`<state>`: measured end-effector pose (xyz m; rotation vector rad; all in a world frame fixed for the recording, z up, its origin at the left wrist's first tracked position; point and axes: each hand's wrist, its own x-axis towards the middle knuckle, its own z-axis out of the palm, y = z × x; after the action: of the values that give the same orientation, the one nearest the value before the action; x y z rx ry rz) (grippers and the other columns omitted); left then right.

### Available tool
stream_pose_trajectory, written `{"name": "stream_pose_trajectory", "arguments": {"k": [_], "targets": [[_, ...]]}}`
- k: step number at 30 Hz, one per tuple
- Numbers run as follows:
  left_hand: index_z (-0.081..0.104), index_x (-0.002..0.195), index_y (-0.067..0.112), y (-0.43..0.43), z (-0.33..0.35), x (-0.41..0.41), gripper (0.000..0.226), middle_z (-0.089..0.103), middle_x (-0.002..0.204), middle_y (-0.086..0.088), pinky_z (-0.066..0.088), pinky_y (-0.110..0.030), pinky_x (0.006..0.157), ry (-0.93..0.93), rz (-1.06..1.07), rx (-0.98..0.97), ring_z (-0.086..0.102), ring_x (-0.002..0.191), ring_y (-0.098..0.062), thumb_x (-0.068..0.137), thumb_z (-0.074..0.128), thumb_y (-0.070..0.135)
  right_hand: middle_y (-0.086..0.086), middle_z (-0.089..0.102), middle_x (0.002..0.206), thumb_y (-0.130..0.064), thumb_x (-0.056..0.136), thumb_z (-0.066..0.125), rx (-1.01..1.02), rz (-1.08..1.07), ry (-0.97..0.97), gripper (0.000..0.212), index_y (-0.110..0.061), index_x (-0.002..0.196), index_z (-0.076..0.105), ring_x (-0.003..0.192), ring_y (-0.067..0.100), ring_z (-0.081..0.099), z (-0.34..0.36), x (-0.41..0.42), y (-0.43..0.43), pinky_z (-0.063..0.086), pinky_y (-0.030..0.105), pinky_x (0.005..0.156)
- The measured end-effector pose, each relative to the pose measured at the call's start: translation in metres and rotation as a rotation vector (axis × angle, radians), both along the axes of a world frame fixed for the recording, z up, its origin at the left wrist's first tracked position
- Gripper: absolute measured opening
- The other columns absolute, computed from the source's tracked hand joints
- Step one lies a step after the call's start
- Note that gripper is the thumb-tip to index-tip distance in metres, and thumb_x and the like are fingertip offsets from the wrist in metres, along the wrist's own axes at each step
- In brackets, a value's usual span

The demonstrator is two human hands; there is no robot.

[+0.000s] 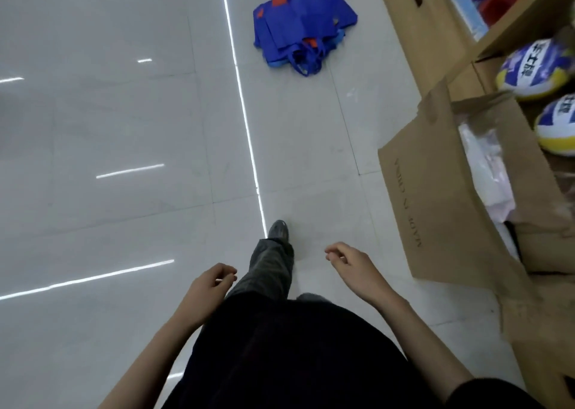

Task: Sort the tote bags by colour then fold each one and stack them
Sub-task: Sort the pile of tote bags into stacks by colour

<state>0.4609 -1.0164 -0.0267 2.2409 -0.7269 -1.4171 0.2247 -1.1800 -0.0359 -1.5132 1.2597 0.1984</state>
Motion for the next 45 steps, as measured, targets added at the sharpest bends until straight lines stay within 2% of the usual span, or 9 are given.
{"name": "stream_pose_trajectory", "arguments": {"k": [5,8,12,20,28,32,36,42,45], "targets": [[0.059,0.102,0.024,-0.196,0.018,0.052,0.012,0.063,0.103,0.009,0.039,-0.009,0.071,0.014,-0.124,-0.089,0.057,0.092,0.000,0.096,0.048,0.023,-0.004,0.066,0.102,-0.025,0.098,0.046,0.010,-0.055,0.102,0.017,-0.024,0.106,0.061,0.092,0.006,0.060,0.011,0.010,-0.116,0.044,0.017,0.072],[0.059,0.108,0.022,-0.304,0.029,0.078,0.017,0.063,0.105,0.007,0.042,-0.012,0.077,0.027,-0.189,-0.124,0.059,0.097,-0.006,0.096,0.047,0.024,-0.007,0.065,0.100,-0.022,0.098,0.046,-0.004,-0.092,0.138,0.014,-0.029,0.100,0.059,0.093,0.005,0.060,0.018,0.018,-0.190,0.043,0.014,0.070],[0.059,0.109,0.022,-0.426,0.023,0.115,0.018,0.063,0.107,0.007,0.043,-0.017,0.077,0.035,-0.211,-0.129,0.059,0.099,-0.007,0.096,0.046,0.023,-0.005,0.065,0.105,-0.024,0.098,0.047,-0.016,-0.098,0.159,0.013,-0.030,0.101,0.058,0.102,0.012,0.061,0.005,0.041,-0.303,0.049,0.032,0.087],[0.059,0.091,0.029,-0.557,0.023,0.187,0.013,0.067,0.098,0.009,0.042,-0.017,0.075,0.021,0.013,-0.020,0.062,0.096,-0.007,0.095,0.050,0.021,-0.005,0.064,0.103,-0.025,0.098,0.046,-0.063,0.091,0.092,0.016,-0.025,0.108,0.059,0.090,0.007,0.059,0.014,0.162,-0.547,0.046,0.025,0.079],[0.061,0.091,0.027,-0.701,-0.001,0.268,0.015,0.068,0.094,0.008,0.043,-0.017,0.074,0.016,0.135,0.061,0.063,0.095,-0.010,0.095,0.050,0.017,-0.003,0.063,0.101,-0.024,0.098,0.046,-0.123,0.180,-0.040,0.022,-0.020,0.115,0.059,0.089,0.011,0.057,0.016,0.303,-0.769,0.043,0.023,0.076],[0.058,0.088,0.029,-0.835,-0.011,0.304,0.016,0.067,0.095,0.007,0.041,-0.010,0.070,0.010,0.001,0.010,0.062,0.091,-0.006,0.096,0.048,0.019,-0.002,0.064,0.107,-0.023,0.097,0.047,-0.100,0.165,0.045,0.022,-0.018,0.115,0.060,0.094,0.013,0.058,0.000,0.321,-0.846,0.045,0.026,0.082],[0.061,0.102,0.013,-0.984,-0.002,0.320,0.016,0.064,0.100,0.002,0.038,-0.011,0.065,-0.008,-0.107,-0.120,0.059,0.087,-0.009,0.096,0.047,0.019,-0.002,0.065,0.110,-0.027,0.098,0.045,-0.054,0.208,0.161,0.021,-0.023,0.114,0.059,0.096,0.012,0.059,-0.007,0.306,-0.922,0.047,0.027,0.084],[0.061,0.105,0.010,-1.141,-0.030,0.326,0.019,0.065,0.099,-0.001,0.044,-0.021,0.075,0.065,-0.014,-0.152,0.059,0.090,-0.014,0.097,0.047,0.020,-0.004,0.063,0.108,-0.028,0.099,0.044,0.019,0.231,0.234,0.018,-0.027,0.111,0.057,0.094,0.008,0.057,-0.039,0.303,-1.060,0.043,0.018,0.069],[0.061,0.101,0.008,-1.170,-0.092,0.329,0.018,0.065,0.095,-0.005,0.045,-0.026,0.074,0.064,0.086,-0.062,0.059,0.087,-0.020,0.095,0.049,0.020,-0.003,0.063,0.107,-0.028,0.099,0.043,0.051,0.337,0.241,0.018,-0.025,0.110,0.058,0.095,0.010,0.058,-0.094,0.330,-1.126,0.045,0.021,0.077]]}}
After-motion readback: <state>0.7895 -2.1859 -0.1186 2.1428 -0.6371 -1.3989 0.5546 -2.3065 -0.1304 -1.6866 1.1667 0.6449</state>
